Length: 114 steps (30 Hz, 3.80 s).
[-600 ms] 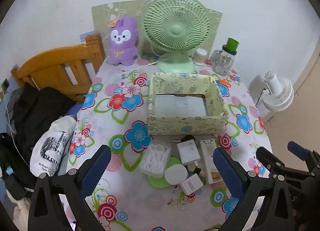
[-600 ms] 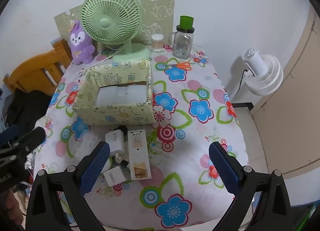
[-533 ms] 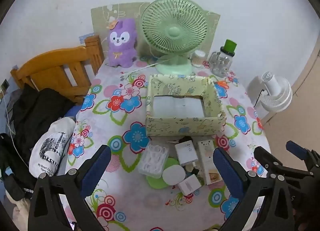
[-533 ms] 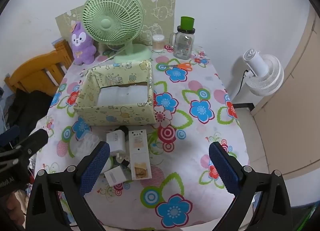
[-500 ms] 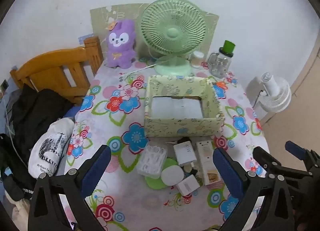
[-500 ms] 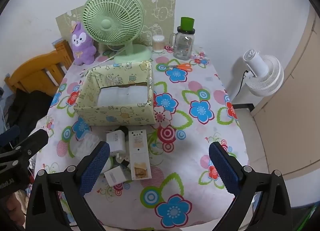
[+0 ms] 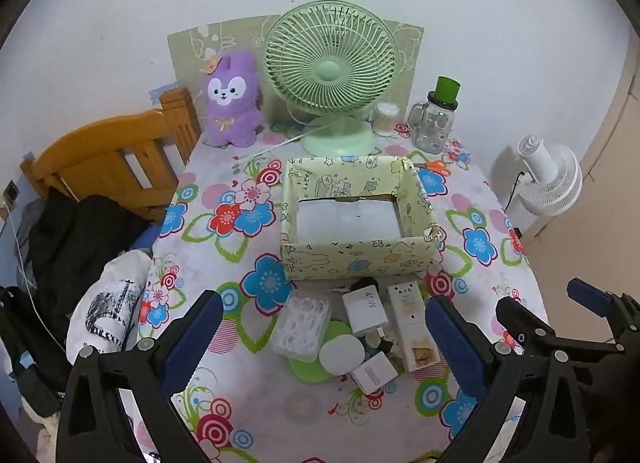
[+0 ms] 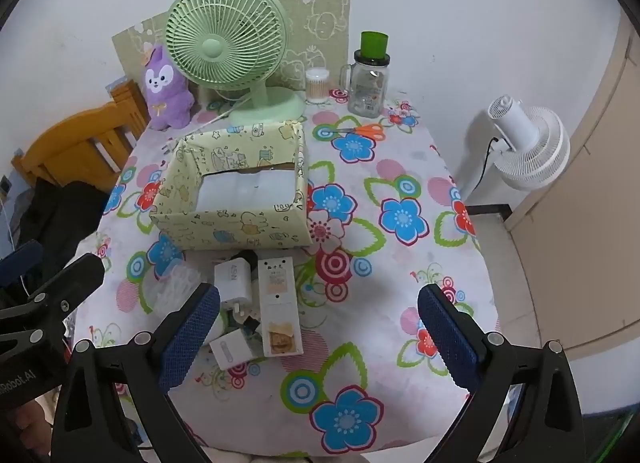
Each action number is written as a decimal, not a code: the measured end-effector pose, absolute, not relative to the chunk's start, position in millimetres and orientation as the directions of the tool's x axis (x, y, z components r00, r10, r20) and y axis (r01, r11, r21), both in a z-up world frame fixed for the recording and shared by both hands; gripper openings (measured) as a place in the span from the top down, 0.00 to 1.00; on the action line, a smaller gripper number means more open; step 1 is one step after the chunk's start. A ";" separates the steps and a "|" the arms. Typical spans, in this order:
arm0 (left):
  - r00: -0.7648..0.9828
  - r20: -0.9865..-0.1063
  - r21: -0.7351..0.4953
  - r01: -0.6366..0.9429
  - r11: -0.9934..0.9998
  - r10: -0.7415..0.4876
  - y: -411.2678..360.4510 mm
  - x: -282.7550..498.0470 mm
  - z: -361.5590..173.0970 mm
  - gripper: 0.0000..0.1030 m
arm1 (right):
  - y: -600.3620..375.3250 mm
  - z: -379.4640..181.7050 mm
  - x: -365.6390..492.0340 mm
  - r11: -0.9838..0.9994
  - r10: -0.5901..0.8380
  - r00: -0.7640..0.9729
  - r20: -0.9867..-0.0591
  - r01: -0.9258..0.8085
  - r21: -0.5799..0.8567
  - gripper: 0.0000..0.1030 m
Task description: Organize rigid objects
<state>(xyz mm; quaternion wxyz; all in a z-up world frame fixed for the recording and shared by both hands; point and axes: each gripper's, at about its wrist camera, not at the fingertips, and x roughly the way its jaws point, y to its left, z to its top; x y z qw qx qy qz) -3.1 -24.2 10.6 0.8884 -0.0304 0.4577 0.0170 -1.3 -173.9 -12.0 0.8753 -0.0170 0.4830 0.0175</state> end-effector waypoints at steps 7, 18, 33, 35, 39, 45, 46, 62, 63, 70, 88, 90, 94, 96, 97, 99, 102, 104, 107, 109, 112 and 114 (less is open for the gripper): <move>0.570 -0.821 -0.032 -0.074 0.997 0.016 -24.6 -2.3 6.9 0.01 | -175.5 -10.3 -0.2 0.998 0.017 0.535 -0.845 -0.061 -0.019 0.02; 0.574 -0.818 -0.007 -0.067 0.998 0.032 -27.3 -1.6 9.7 0.01 | -176.2 -7.4 -0.2 0.998 0.019 0.550 -0.835 -0.061 -0.017 0.03; 0.572 -0.820 -0.012 -0.059 0.998 0.024 -25.6 -2.0 9.9 0.02 | -175.9 -5.0 -0.8 0.998 0.018 0.552 -0.834 -0.059 -0.017 0.04; 0.570 -0.821 -0.011 -0.056 0.998 0.023 -26.2 -1.4 9.8 0.02 | -175.6 -4.9 -1.2 0.998 0.014 0.554 -0.833 -0.059 -0.022 0.04; 0.566 -0.824 -0.011 -0.051 0.999 0.019 -27.0 -0.1 9.8 0.02 | -176.8 -3.8 -1.4 0.998 0.016 0.553 -0.833 -0.055 -0.017 0.04; 0.569 -0.822 -0.010 -0.044 0.999 0.017 -27.3 0.4 10.5 0.02 | -177.3 -3.2 -1.0 0.998 0.015 0.555 -0.832 -0.054 -0.017 0.04; 0.570 -0.822 -0.009 -0.044 0.999 0.018 -27.2 -0.1 10.6 0.02 | -177.2 -3.1 -0.6 0.998 0.014 0.555 -0.832 -0.053 -0.018 0.04; 0.571 -0.821 -0.008 -0.037 0.999 0.014 -28.7 0.5 10.9 0.02 | -178.0 -3.0 -0.7 0.999 0.013 0.555 -0.832 -0.049 -0.017 0.04; 0.571 -0.821 -0.007 -0.035 0.999 0.014 -30.0 0.3 11.1 0.02 | -178.3 -2.8 -0.6 0.999 0.012 0.555 -0.832 -0.048 -0.017 0.04; 0.570 -0.821 -0.003 -0.028 1.000 0.013 -31.8 -0.2 11.2 0.02 | -180.5 -3.1 -0.9 0.999 0.009 0.555 -0.831 -0.042 -0.018 0.04; 0.558 -0.830 -0.007 -0.025 1.000 0.008 -31.8 3.2 5.6 0.02 | -179.3 -6.5 1.4 0.999 0.011 0.551 -0.834 -0.045 -0.016 0.04; 0.553 -0.833 -0.011 -0.025 1.000 0.005 -29.8 5.0 2.2 0.02 | -177.3 -9.1 3.5 0.999 0.011 0.548 -0.836 -0.048 -0.019 0.04; 0.532 -0.847 -0.014 -0.023 1.000 0.000 -24.0 11.3 -11.3 0.02 | -172.8 -18.2 9.4 0.998 0.018 0.535 -0.845 -0.059 -0.015 0.06; 0.512 -0.859 -0.025 -0.022 0.999 -0.010 -20.3 15.6 -21.3 0.02 | -170.7 -27.2 13.2 0.998 0.023 0.519 -0.854 -0.062 -0.011 0.07; 0.505 -0.863 -0.027 -0.023 0.999 -0.012 -18.8 16.8 -25.2 0.02 | -169.9 -31.2 14.4 0.998 0.029 0.513 -0.858 -0.064 -0.005 0.07; 0.486 -0.874 -0.025 -0.026 0.999 -0.009 -15.3 20.2 -34.7 0.03 | -166.7 -40.8 18.0 0.997 0.040 0.499 -0.866 -0.073 0.003 0.09; 0.461 -0.887 -0.020 -0.027 0.999 -0.005 -9.7 24.1 -48.5 0.04 | -160.5 -51.9 22.5 0.996 0.039 0.486 -0.873 -0.089 -0.005 0.09; 0.447 -0.895 -0.017 -0.030 0.999 -0.002 -6.1 26.7 -57.2 0.04 | -158.2 -56.9 24.4 0.995 0.043 0.478 -0.877 -0.097 -0.004 0.09; 0.425 -0.905 -0.020 -0.030 0.999 -0.006 -1.4 30.9 -69.2 0.05 | -151.8 -67.3 29.4 0.994 0.051 0.467 -0.883 -0.110 0.000 0.09; 0.411 -0.912 -0.019 -0.026 0.999 -0.006 0.9 34.3 -77.4 0.05 | -149.4 -73.7 33.0 0.993 0.053 0.457 -0.888 -0.115 0.000 0.10; 0.395 -0.919 -0.016 -0.021 1.000 -0.006 2.8 38.5 -88.3 0.05 | -145.4 -83.8 37.2 0.993 0.049 0.442 -0.896 -0.119 -0.005 0.10; 0.384 -0.923 -0.019 -0.018 1.000 -0.011 4.5 42.0 -96.4 0.05 | -143.9 -89.4 40.1 0.993 0.046 0.434 -0.900 -0.119 -0.007 0.10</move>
